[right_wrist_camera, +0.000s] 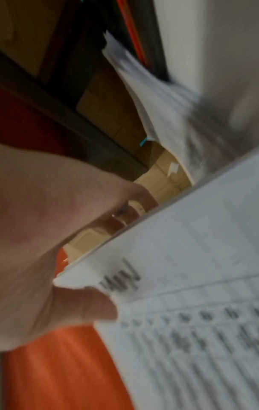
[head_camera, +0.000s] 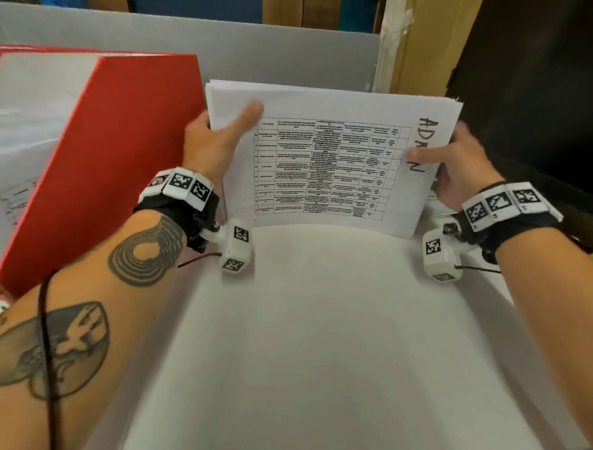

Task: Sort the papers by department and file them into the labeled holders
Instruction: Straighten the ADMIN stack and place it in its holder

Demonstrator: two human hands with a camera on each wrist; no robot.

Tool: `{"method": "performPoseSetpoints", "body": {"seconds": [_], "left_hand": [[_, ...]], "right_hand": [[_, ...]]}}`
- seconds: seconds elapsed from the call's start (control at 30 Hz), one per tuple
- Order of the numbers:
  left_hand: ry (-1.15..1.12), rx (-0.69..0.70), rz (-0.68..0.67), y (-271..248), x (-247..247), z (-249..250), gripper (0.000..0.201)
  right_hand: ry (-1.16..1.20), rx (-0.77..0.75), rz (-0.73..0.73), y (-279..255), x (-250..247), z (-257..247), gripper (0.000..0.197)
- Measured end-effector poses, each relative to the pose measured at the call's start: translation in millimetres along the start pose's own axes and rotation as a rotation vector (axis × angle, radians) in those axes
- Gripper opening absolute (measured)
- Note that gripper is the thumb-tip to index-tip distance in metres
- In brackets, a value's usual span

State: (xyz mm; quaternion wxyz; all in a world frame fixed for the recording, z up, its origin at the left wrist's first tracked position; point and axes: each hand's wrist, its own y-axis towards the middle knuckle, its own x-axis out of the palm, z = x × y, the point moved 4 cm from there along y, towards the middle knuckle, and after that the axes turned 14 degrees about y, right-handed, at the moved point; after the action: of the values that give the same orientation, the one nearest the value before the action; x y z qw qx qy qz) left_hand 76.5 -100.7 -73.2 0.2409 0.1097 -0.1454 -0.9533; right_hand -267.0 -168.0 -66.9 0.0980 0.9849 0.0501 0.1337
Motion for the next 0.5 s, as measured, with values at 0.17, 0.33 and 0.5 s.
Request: {"method": "performPoseSetpoints", "body": {"seconds": [0.17, 0.33, 0.5], "left_hand": [[0.012, -0.008, -0.017, -3, 3, -7, 0.044], [-0.051, 0.086, -0.082, -6, -15, 23, 0.046], [-0.035, -0.041, -0.128, -28, -21, -12, 0.056]], "right_hand": [[-0.007, -0.009, -0.030, -8, 19, 13, 0.045], [0.076, -0.054, -0.111, -8, 24, -10, 0.039], [0.017, 0.146, -0.241, -12, 18, 20, 0.054]]}}
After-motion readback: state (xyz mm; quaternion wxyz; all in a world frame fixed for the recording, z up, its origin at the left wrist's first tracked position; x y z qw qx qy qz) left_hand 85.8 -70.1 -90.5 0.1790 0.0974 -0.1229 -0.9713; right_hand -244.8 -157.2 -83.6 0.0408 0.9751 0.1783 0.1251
